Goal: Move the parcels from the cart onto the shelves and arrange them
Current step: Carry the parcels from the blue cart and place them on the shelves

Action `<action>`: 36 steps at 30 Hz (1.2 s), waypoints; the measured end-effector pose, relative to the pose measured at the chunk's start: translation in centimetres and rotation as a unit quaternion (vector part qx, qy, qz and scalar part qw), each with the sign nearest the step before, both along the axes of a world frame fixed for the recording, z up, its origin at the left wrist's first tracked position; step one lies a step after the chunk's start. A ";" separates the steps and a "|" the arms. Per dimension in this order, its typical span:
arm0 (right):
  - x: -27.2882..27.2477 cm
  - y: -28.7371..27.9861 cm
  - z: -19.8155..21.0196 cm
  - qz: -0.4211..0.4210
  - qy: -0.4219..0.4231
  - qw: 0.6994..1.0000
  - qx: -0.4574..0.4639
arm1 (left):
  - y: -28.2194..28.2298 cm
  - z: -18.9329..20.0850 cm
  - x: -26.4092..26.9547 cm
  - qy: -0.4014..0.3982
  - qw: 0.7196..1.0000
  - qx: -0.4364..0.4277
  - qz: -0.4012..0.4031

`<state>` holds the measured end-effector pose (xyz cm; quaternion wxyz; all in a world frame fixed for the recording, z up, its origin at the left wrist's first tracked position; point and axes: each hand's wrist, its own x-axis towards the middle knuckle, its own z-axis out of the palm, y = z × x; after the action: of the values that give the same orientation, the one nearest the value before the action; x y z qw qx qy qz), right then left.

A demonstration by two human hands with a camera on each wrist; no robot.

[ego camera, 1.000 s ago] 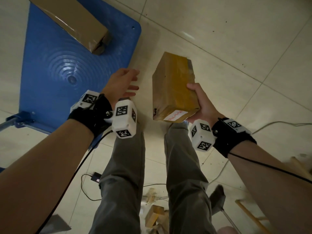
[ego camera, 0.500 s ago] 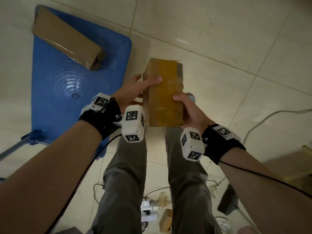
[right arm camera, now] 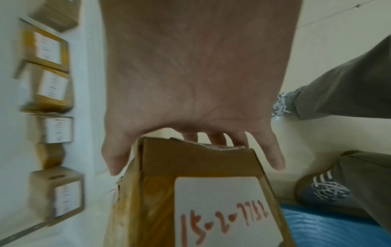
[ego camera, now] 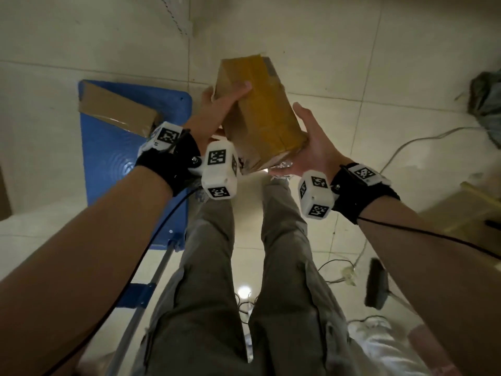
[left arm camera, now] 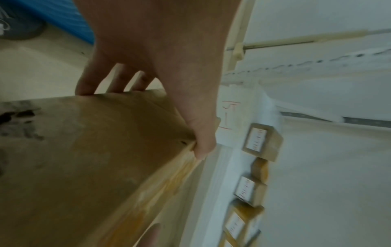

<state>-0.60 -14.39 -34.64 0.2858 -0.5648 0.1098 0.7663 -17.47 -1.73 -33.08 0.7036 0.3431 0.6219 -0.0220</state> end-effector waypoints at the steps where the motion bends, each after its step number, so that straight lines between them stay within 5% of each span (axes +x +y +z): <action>1: 0.4 0.2 1.8 -0.006 -0.003 1.000 0.007 | 0.2 1.6 0.4 -0.001 1.000 0.003 0.010; 13: -0.7 -2.0 24.0 -0.102 -0.046 0.974 0.199 | 1.3 24.8 -1.0 -0.077 0.997 0.009 0.000; 23: 0.0 1.6 42.0 -0.140 -0.173 0.910 0.349 | 1.5 43.4 0.7 -0.297 0.948 -0.016 0.113; 31: 2.0 0.9 51.8 -0.148 -0.073 0.880 0.444 | 2.6 51.6 4.9 -0.321 0.944 0.064 0.042; 36: 3.3 0.4 56.4 -0.171 -0.087 0.858 0.476 | 3.0 54.8 7.2 -0.333 0.938 0.095 -0.031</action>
<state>2.70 -13.99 21.74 0.6549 -0.3961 -0.1987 0.6121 -10.26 1.31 21.74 0.8333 0.4150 0.3406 0.1313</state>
